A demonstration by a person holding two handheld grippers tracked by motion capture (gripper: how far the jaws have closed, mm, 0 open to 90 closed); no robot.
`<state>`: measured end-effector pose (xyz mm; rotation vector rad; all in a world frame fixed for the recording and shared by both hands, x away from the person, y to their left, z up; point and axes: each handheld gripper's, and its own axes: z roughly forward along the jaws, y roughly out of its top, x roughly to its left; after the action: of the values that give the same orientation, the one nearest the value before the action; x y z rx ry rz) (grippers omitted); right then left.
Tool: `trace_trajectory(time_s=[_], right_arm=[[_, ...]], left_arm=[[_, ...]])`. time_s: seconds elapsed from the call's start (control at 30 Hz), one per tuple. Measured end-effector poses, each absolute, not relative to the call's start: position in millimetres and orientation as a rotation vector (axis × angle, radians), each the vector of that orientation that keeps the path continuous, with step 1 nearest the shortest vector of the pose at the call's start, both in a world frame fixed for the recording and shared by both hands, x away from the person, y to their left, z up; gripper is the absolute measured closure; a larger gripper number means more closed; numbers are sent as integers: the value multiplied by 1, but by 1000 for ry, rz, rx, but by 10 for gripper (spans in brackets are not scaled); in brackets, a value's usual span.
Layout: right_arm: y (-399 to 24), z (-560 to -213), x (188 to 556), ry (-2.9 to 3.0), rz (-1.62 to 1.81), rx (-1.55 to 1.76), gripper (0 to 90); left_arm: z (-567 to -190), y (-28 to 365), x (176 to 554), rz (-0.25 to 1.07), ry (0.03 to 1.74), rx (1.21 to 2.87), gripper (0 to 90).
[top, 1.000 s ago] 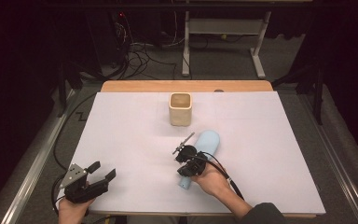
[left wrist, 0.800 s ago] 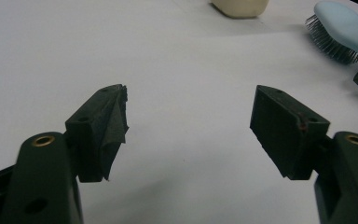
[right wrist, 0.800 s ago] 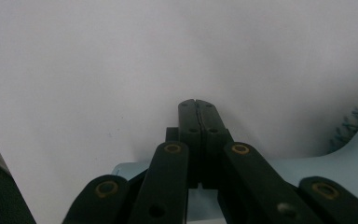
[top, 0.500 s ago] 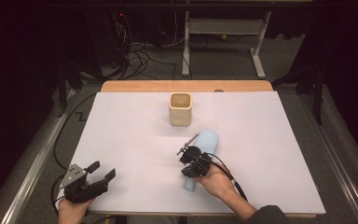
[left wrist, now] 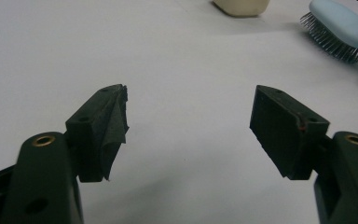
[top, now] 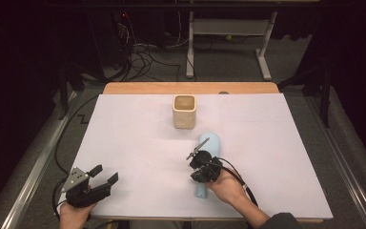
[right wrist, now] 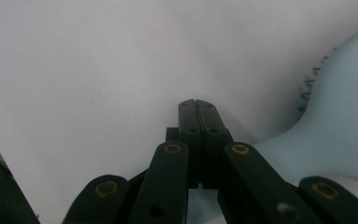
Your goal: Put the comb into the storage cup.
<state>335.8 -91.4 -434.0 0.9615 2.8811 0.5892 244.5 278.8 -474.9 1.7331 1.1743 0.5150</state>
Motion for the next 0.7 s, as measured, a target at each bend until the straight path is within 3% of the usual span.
trace_trajectory(time_s=[0.7], right_arm=[[-111, -434, 332, 2852, 595, 1010, 900]], left_arm=[[-475, 279, 244, 516, 1176, 1729, 283]])
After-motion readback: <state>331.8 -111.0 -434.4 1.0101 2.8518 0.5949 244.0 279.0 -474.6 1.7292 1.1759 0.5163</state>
